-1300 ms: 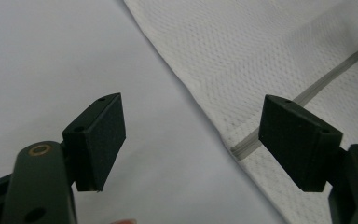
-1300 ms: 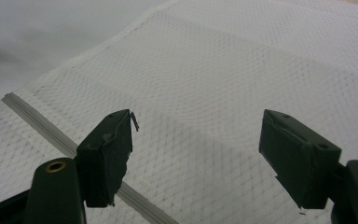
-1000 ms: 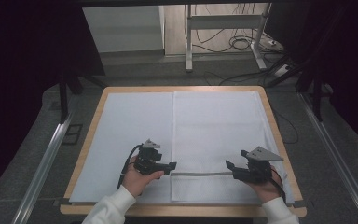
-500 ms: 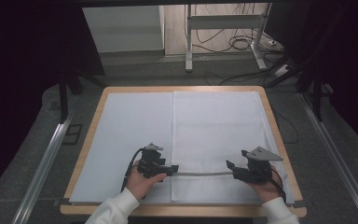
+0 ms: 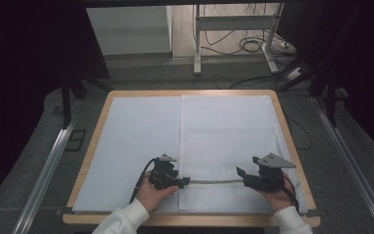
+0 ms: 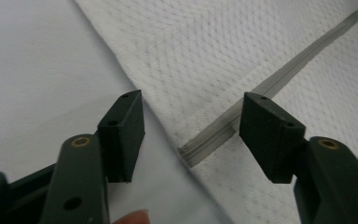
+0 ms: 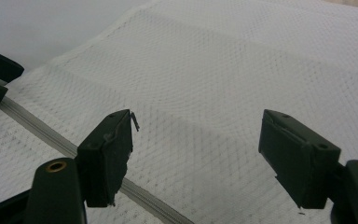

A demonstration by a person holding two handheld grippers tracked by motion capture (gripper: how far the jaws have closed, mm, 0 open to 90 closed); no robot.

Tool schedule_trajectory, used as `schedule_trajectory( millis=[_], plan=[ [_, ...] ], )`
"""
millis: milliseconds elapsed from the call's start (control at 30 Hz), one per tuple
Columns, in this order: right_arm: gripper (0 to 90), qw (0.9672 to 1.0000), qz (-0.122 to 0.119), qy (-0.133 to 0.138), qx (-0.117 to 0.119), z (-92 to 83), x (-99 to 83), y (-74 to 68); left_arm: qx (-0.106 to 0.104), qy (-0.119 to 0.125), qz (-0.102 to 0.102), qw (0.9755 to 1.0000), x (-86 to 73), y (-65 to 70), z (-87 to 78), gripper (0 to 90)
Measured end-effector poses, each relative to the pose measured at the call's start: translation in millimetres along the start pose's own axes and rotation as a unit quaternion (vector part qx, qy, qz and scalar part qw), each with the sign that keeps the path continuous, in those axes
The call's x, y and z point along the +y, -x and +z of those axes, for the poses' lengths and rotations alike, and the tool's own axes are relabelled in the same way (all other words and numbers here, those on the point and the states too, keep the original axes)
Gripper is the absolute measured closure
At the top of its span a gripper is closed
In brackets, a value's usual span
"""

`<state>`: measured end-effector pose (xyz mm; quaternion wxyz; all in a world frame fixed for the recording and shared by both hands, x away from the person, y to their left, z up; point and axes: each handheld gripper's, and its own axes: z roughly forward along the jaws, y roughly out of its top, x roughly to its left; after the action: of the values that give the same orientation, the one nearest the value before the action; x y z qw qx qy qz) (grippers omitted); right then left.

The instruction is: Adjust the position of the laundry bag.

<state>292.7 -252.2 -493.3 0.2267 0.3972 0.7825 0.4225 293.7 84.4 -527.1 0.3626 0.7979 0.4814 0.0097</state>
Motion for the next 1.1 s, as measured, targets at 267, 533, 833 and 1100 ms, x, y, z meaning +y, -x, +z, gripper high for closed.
schedule_trajectory(
  millis=[267, 533, 833, 1100],
  plan=[
    [25.4, 1.0000, 0.002, 0.001, -0.003, -0.3, 0.3, 0.1, 0.039, 0.002, 0.042, 0.9984, 1.4, 7.6, 4.8, 58.0],
    [25.4, 1.0000, 0.002, 0.002, -0.006, -0.7, 0.7, 0.4, 0.053, 0.006, 0.072, 0.9959, 4.7, 11.7, 9.7, 78.6],
    [25.4, 0.9999, 0.004, 0.005, -0.008, -2.1, 1.0, 1.7, 0.043, 0.014, 0.082, 0.9956, 6.3, 9.3, 10.5, 88.1],
    [25.6, 0.9999, 0.007, 0.000, -0.015, -3.2, 1.6, 4.8, 0.032, 0.014, 0.074, 0.9967, 6.5, 6.4, 8.1, 88.6]
  ],
)
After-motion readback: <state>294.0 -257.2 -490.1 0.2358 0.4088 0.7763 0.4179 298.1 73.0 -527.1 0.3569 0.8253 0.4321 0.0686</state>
